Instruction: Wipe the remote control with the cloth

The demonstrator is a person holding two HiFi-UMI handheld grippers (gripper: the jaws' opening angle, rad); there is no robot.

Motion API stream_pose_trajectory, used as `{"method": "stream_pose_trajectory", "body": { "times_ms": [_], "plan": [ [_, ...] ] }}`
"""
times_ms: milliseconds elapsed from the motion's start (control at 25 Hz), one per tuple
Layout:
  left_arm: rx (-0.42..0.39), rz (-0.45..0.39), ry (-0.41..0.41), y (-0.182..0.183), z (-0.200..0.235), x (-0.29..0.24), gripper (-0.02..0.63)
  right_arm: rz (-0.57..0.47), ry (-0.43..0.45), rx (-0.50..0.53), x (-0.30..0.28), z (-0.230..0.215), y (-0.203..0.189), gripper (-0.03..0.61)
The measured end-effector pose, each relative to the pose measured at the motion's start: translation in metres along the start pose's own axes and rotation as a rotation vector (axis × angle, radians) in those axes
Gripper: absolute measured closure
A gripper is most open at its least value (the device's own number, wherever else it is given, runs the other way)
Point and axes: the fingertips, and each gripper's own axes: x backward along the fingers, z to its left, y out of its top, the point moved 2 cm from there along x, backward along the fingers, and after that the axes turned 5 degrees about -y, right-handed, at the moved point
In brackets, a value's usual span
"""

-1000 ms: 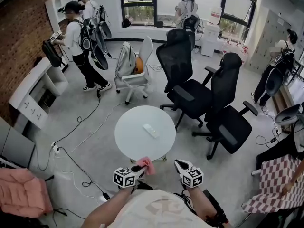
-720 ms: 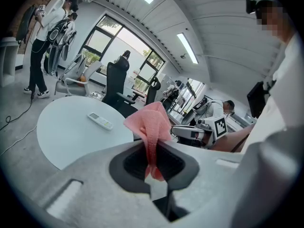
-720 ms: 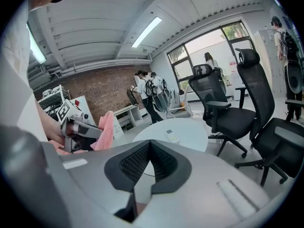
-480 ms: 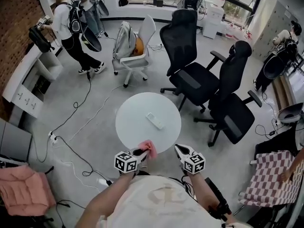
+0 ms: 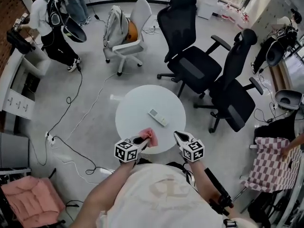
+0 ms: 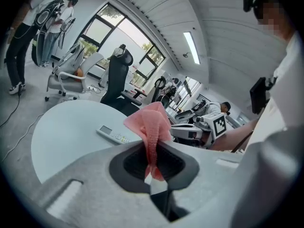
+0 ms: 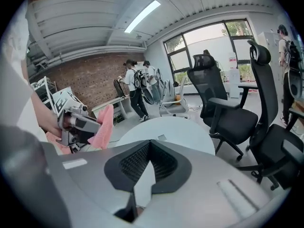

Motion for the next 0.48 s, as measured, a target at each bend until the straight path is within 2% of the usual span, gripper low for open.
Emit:
{"method": "stream_pose_trajectory", "body": {
  "times_ms": [240,480],
  "plan": [
    [-0.012,0.040,-0.044,0.017,0.017,-0.009,0.595,0.063,-0.059,0.035,-0.014,-0.008,-0.001,0.571],
    [0.020,0.085,-0.043,0.013,0.029,-0.013,0.595,0.142,-0.077,0.057,-0.027,-0.013,-0.019,0.571]
  ]
}}
